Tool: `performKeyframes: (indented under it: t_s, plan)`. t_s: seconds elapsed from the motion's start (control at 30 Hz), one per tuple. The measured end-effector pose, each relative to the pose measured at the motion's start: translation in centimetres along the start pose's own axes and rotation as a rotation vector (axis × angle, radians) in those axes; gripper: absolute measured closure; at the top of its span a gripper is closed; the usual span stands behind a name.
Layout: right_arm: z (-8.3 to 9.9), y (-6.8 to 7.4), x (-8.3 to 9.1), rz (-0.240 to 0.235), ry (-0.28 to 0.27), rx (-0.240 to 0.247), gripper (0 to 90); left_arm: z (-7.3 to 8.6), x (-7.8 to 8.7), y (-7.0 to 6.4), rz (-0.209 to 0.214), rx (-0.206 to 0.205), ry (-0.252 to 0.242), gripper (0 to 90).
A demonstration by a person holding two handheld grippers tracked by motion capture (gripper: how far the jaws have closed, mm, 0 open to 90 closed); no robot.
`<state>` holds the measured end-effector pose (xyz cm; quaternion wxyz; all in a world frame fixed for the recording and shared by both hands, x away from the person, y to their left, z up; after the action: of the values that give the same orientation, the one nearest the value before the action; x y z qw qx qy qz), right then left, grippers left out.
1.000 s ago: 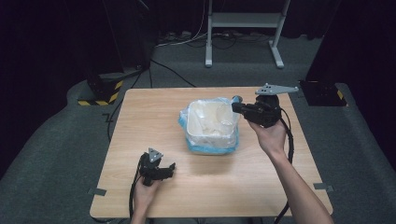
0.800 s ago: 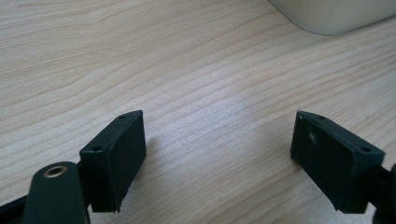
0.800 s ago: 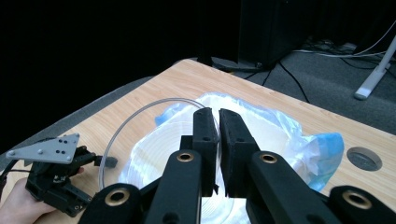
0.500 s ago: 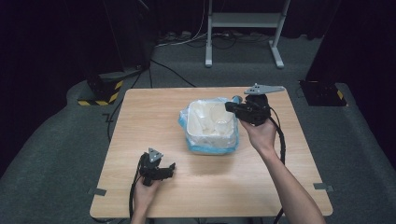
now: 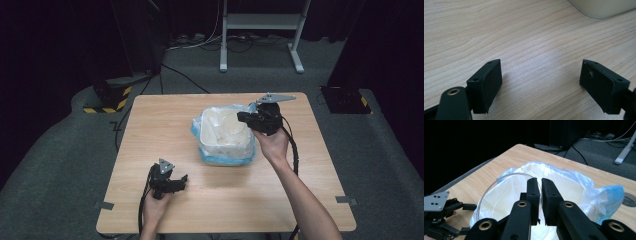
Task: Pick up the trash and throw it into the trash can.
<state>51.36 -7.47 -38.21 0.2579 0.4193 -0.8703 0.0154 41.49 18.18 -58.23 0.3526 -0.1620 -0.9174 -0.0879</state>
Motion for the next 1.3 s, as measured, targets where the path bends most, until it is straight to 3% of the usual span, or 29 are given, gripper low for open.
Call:
performKeyframes:
  t_s: [0.2, 0.47, 0.67, 1.3]
  plan:
    - [1.1, -0.2, -0.4, -0.016, 0.009, -0.03, 75.7, 0.0, 0.0, 0.0, -0.001, -0.001, 0.001, 18.0]
    - [1.6, -0.5, 1.1, 0.0, -0.035, -0.014, 66.7, 0.0, 0.0, 0.0, -0.001, -0.001, 0.001, 18.0]
    - [2.1, 0.2, 2.3, 0.002, -0.06, 0.018, 60.0, 0.0, 0.0, 0.0, -0.001, -0.001, 0.001, 18.0]
    - [4.5, 1.1, 6.0, 0.018, -0.105, 0.042, 58.2, 0.0, 0.0, 0.0, -0.001, 0.0, 0.001, 18.0]
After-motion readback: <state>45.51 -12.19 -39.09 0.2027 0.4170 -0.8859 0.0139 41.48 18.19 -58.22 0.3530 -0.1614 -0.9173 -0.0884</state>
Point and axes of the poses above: each handheld gripper's, and its own axes: x roughly backward along the jaws, z roughly out of its underside, y roughly to its left, the point moved 8 cm from there along -x, roughly forward along the jaws, and after that the axes turned 4 degrees about -z, right-handed, at the moved point
